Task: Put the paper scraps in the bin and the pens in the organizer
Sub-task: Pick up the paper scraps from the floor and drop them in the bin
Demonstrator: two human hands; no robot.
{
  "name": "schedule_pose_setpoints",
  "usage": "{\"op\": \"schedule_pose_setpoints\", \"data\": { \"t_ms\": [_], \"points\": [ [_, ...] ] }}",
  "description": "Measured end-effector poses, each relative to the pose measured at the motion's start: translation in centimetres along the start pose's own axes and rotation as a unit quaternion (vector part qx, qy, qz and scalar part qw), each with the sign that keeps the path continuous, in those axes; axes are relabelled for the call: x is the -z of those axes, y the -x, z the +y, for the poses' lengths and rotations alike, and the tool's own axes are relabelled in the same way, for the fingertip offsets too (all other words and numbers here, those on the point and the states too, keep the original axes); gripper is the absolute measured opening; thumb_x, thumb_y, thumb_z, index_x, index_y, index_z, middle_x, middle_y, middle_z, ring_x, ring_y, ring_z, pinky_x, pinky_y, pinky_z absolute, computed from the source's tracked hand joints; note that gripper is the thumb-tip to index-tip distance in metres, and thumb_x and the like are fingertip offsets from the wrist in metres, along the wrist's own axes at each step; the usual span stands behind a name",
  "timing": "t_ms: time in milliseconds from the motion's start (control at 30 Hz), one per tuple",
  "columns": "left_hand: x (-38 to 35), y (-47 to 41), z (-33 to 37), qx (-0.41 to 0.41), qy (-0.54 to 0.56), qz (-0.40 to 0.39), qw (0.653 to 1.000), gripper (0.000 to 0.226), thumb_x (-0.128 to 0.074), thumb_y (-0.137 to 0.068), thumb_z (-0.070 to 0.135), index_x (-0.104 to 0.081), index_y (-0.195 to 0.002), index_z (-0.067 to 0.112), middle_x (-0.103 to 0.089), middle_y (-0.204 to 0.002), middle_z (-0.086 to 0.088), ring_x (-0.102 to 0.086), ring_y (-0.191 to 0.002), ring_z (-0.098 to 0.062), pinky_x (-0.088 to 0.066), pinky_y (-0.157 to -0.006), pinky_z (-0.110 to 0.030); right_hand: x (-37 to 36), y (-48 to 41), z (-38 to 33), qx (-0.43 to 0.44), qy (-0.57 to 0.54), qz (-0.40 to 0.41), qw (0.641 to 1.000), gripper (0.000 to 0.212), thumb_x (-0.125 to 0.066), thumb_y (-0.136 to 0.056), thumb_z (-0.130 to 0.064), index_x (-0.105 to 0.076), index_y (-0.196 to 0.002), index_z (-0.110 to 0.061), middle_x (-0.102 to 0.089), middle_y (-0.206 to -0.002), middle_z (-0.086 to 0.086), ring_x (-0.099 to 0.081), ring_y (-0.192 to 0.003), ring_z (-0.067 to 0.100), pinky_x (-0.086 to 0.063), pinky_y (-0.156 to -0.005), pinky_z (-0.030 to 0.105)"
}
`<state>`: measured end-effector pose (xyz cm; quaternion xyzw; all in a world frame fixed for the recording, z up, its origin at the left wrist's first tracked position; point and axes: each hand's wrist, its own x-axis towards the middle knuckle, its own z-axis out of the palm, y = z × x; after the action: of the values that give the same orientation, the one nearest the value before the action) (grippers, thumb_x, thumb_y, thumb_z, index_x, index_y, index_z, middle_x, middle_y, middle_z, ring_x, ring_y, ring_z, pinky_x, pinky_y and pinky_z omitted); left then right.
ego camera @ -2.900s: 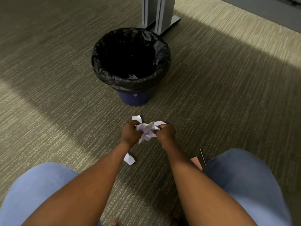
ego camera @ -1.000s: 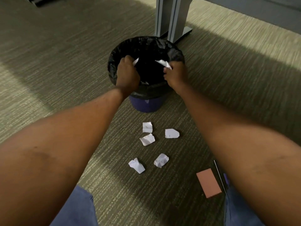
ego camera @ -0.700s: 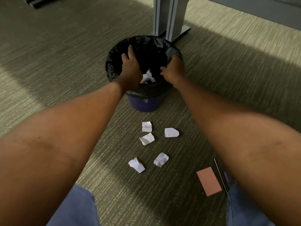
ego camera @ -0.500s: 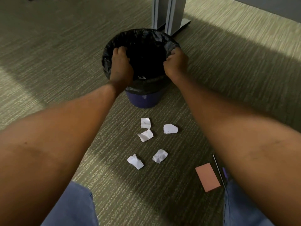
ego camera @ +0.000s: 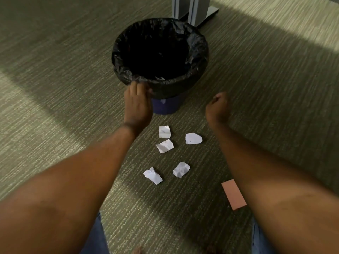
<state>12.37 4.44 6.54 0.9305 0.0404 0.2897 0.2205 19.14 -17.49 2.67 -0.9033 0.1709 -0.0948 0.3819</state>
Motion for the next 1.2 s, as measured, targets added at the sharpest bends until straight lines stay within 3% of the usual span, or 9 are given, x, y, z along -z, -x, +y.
{"op": "schedule_pose_setpoints", "data": {
  "t_ms": [67,133,267,400,467,533,733,1033,1200],
  "points": [
    [-0.9,2.7,-0.2,-0.001,-0.013,-0.062,0.998,0.016,-0.044,-0.092,0.009,-0.057,-0.100,0.003,-0.058,-0.099,-0.020,-0.053,-0.088,-0.034,-0.041,-0.079,-0.041,-0.7,0.8,1.4,-0.001,0.048,-0.059,0.997,0.030,-0.053,-0.090,-0.005,-0.053,-0.120,-0.007,-0.061,-0.117,0.015,-0.061,-0.104,0.027,-0.049,-0.080,0.031],
    [-1.9,5.4,-0.8,0.017,-0.028,-0.180,0.983,0.017,-0.044,-0.093,0.011,-0.057,-0.100,0.003,-0.058,-0.099,-0.020,-0.056,-0.086,-0.036,-0.046,-0.075,-0.043,-1.6,1.7,2.7,0.008,0.110,-0.130,0.985,0.040,-0.058,-0.088,-0.003,-0.052,-0.127,-0.010,-0.059,-0.124,0.015,-0.060,-0.111,0.027,-0.052,-0.087,0.035],
    [-2.9,9.8,-1.6,0.098,-0.050,-0.408,0.906,0.032,-0.050,-0.091,0.025,-0.051,-0.120,0.011,-0.055,-0.123,-0.014,-0.058,-0.106,-0.036,-0.050,-0.086,-0.042,-2.7,3.2,5.0,0.040,0.204,-0.243,0.948,0.056,-0.061,-0.087,-0.004,-0.043,-0.139,-0.014,-0.050,-0.139,0.016,-0.050,-0.127,0.031,-0.049,-0.098,0.040],
    [-3.7,14.1,-1.5,0.197,-0.084,-0.512,0.832,0.061,-0.064,-0.082,0.031,-0.038,-0.134,0.013,-0.046,-0.137,-0.016,-0.050,-0.121,-0.037,-0.046,-0.097,-0.045,-4.0,4.7,7.4,0.056,0.248,-0.359,0.898,0.066,-0.058,-0.092,-0.029,-0.024,-0.148,-0.025,-0.020,-0.158,0.012,-0.020,-0.144,0.036,-0.030,-0.114,0.049],
    [-4.3,16.0,-1.2,0.235,-0.092,-0.521,0.816,0.068,-0.068,-0.078,0.029,-0.034,-0.134,0.010,-0.044,-0.136,-0.018,-0.048,-0.123,-0.038,-0.045,-0.099,-0.047,-4.6,5.2,8.5,0.078,0.282,-0.399,0.869,0.072,-0.054,-0.091,-0.044,-0.015,-0.150,-0.030,-0.007,-0.161,0.009,-0.010,-0.147,0.036,-0.019,-0.118,0.051],
    [-4.9,17.3,-1.0,0.285,-0.081,-0.512,0.806,0.067,-0.069,-0.075,0.025,-0.035,-0.131,0.009,-0.043,-0.135,-0.020,-0.048,-0.122,-0.040,-0.046,-0.098,-0.048,-5.2,5.7,9.4,0.071,0.290,-0.426,0.854,0.076,-0.052,-0.088,-0.054,-0.012,-0.150,-0.035,-0.001,-0.162,0.007,-0.006,-0.147,0.037,-0.017,-0.117,0.052],
    [-5.7,20.2,-0.9,0.312,-0.113,-0.479,0.813,0.056,-0.066,-0.078,0.026,-0.038,-0.126,0.015,-0.043,-0.124,-0.024,-0.048,-0.113,-0.044,-0.047,-0.090,-0.049,-6.7,6.6,11.6,0.084,0.327,-0.451,0.827,0.079,-0.048,-0.087,-0.062,-0.005,-0.149,-0.039,0.008,-0.161,0.003,0.003,-0.147,0.038,-0.016,-0.116,0.055],
    [-5.6,21.3,-0.7,0.333,-0.083,-0.461,0.818,0.049,-0.060,-0.085,0.019,-0.037,-0.128,0.014,-0.034,-0.128,-0.023,-0.039,-0.117,-0.046,-0.046,-0.089,-0.051,-7.6,8.8,12.4,0.121,0.290,-0.416,0.854,0.065,-0.051,-0.084,-0.062,-0.036,-0.141,-0.036,-0.013,-0.157,0.010,-0.015,-0.141,0.040,-0.028,-0.113,0.055],
    [-5.7,21.2,-0.3,0.325,-0.083,-0.438,0.834,0.032,-0.052,-0.086,0.009,-0.044,-0.117,0.007,-0.037,-0.127,-0.023,-0.038,-0.116,-0.043,-0.045,-0.089,-0.050,-6.4,12.5,12.5,0.144,0.251,-0.412,0.864,0.076,-0.063,-0.073,-0.065,-0.043,-0.138,-0.031,-0.017,-0.155,0.011,-0.019,-0.140,0.037,-0.030,-0.112,0.052]
  ]
}}
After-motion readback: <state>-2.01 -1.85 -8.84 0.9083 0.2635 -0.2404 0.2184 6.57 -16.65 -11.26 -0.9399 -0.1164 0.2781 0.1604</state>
